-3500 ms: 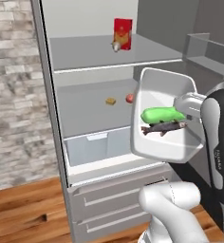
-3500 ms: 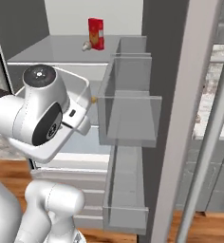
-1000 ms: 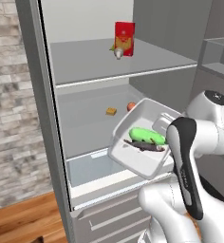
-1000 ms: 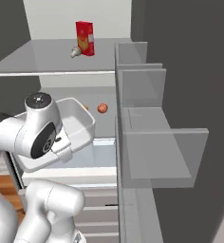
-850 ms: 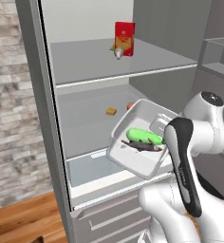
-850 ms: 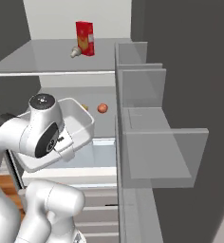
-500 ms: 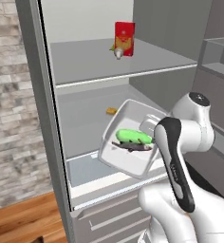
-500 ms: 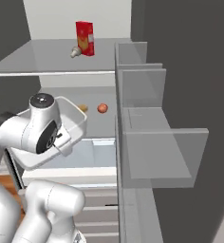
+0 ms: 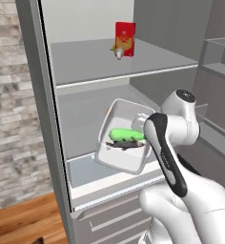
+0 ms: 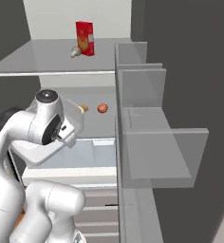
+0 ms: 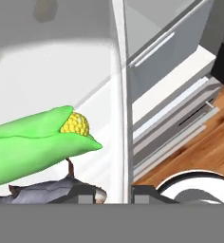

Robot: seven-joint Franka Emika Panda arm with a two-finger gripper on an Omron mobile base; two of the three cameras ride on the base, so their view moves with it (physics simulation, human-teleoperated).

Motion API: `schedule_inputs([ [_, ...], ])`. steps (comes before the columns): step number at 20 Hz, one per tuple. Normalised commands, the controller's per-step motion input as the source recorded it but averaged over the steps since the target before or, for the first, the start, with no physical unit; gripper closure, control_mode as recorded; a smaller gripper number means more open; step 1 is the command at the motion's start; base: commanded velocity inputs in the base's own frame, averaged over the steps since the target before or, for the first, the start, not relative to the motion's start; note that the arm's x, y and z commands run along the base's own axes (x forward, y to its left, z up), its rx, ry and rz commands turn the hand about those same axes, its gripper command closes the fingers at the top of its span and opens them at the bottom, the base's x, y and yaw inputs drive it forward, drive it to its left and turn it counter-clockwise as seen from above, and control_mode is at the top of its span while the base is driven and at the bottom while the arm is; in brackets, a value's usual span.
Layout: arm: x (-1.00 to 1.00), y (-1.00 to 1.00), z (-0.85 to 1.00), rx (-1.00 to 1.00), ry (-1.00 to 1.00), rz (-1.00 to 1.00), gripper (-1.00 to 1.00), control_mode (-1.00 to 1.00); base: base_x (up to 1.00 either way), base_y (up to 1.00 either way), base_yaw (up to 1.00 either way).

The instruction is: Place the tupperware on the second highest shelf of the fridge. Make space for the tupperware among the existing items by rearranging them on the shelves if needed. Close the fridge door when finished.

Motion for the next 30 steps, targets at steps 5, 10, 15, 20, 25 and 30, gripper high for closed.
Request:
schedule_inputs([
  [5,0.41,0.01,-0.14,-0.08,-0.06,0.2,1.0,-1.0,0.0,0.0,0.0],
  [10,0.31,0.32,-0.23,-0.05,-0.15,0.07,1.0,-1.0,0.0,0.0,0.0],
  [15,0.33,0.39,-0.22,0.01,-0.06,0.0,1.0,-1.0,0.0,0.0,0.0],
  [20,0.28,0.23,0.03,0.04,0.0,0.0,1.0,-1.0,0.0,0.0,0.0],
  [25,0.31,0.04,0.02,0.01,-0.04,0.07,1.0,-1.0,0.0,0.0,0.0],
  [30,0.36,0.0,0.0,0.0,-0.05,0.12,1.0,-1.0,0.0,0.0,0.0],
])
